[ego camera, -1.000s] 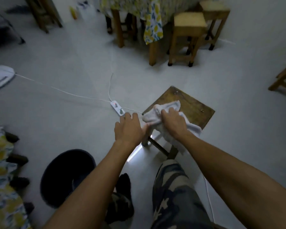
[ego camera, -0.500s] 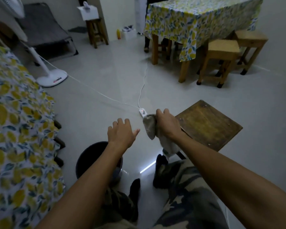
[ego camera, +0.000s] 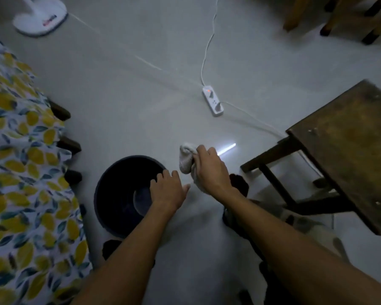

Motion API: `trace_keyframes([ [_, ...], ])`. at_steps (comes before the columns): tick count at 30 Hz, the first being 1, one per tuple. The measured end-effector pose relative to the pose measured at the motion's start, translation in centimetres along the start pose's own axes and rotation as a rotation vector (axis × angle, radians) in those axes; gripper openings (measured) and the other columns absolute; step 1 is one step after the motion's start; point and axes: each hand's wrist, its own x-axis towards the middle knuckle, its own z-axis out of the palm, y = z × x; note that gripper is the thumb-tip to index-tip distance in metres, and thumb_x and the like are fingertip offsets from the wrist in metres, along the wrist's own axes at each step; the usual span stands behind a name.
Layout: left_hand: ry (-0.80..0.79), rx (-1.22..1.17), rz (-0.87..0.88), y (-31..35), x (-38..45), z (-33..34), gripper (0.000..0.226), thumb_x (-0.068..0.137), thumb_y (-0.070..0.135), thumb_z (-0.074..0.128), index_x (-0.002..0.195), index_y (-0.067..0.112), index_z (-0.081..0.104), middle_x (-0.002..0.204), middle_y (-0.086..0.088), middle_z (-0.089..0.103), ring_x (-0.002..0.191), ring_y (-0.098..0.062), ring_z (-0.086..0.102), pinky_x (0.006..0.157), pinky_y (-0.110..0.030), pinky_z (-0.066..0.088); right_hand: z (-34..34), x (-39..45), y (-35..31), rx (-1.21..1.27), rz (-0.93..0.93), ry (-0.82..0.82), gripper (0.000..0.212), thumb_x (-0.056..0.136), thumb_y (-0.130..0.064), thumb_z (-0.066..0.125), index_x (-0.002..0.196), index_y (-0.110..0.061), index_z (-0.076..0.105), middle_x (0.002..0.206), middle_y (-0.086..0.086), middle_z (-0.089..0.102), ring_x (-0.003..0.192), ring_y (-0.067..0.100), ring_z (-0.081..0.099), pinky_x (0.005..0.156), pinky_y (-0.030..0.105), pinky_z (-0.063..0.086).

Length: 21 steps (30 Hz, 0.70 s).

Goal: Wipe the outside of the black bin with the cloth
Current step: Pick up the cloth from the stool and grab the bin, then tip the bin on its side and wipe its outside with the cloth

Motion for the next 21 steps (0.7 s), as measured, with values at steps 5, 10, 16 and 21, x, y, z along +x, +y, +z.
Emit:
trace_keyframes([
  [5,-0.057,-0.113,-0.064,-1.3,4.5,4.6,0.071,0.096,0.049,0.053,0.149,0.015,0.021,0.139,-0.020,0.042,0.118,-0.040,0.050,0.091,-0.048,0.045,5.0,2.5,0.9,-0.037,0.019,-0.057,0.022,0.105,-0.031,0.045,0.121,-0.016,0.047,0.110,0.010,0.053,0.078,0.019,0.048,0.060,0.024,0.033],
  [10,-0.083,-0.503,-0.201,-1.9,5.8,6.7,0.086,0.097,0.022,0.053,0.155,0.024,-0.009,0.130,-0.025,0.056,0.108,-0.041,0.061,0.087,-0.047,0.051,6.5,2.7,0.2,0.044,0.057,-0.058,0.028,0.108,-0.037,0.036,0.115,-0.014,0.051,0.104,0.011,0.056,0.078,0.021,0.049,0.066,0.029,0.036],
  [16,0.090,-0.729,-0.371,-6.3,1.7,2.3,0.084,0.091,0.009,0.053,0.155,0.032,0.003,0.133,-0.028,0.052,0.114,-0.048,0.055,0.095,-0.048,0.045,2.1,0.3,-2.4,0.243,0.047,0.051,0.027,0.107,-0.036,0.042,0.115,-0.014,0.056,0.099,0.007,0.056,0.080,0.017,0.049,0.060,0.010,0.035],
  [21,0.153,-0.985,-0.386,-9.9,-1.6,1.0,0.075,0.090,0.007,0.061,0.152,0.031,0.028,0.140,-0.016,0.055,0.119,-0.038,0.057,0.094,-0.039,0.050,-2.3,-2.2,-4.8,0.358,0.004,0.160,0.025,0.106,-0.037,0.043,0.107,-0.016,0.056,0.098,0.008,0.061,0.086,0.018,0.056,0.064,0.010,0.036],
])
